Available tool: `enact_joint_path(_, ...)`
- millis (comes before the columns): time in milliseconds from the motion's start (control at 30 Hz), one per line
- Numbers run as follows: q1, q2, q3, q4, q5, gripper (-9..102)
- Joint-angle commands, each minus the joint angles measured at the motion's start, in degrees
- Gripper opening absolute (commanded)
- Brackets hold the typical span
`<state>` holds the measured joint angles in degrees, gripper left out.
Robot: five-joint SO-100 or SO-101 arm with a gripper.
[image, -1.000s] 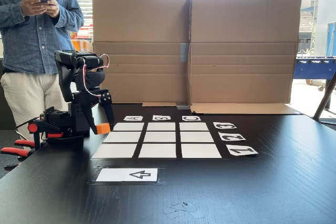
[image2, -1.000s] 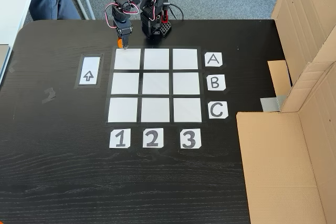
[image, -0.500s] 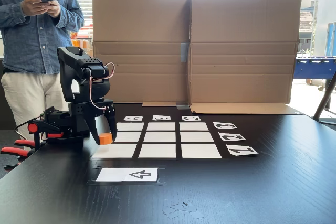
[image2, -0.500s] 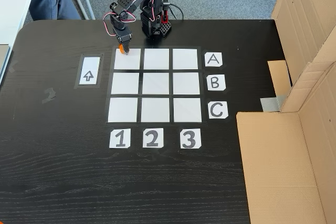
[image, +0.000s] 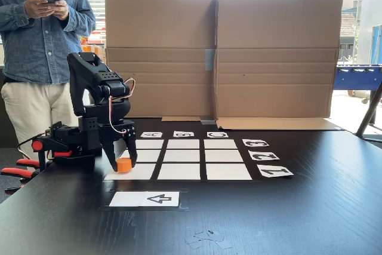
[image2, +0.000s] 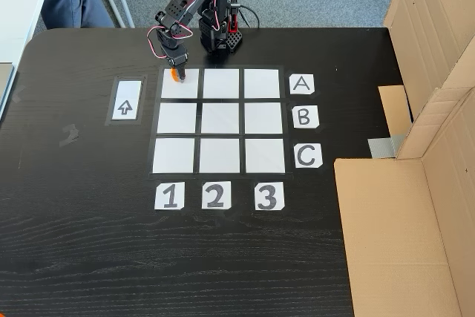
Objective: Pick up the round, orange token and place it in the grid on square A1.
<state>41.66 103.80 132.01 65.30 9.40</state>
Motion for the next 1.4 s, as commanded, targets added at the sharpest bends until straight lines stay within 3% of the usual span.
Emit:
enact_joint_path(0,-0.4,-0.2,-2.7,-0.6,-0.2,10)
enact_joint_path(1367,-1.7,-2.3,-1.8,-2.6,-0.2,17)
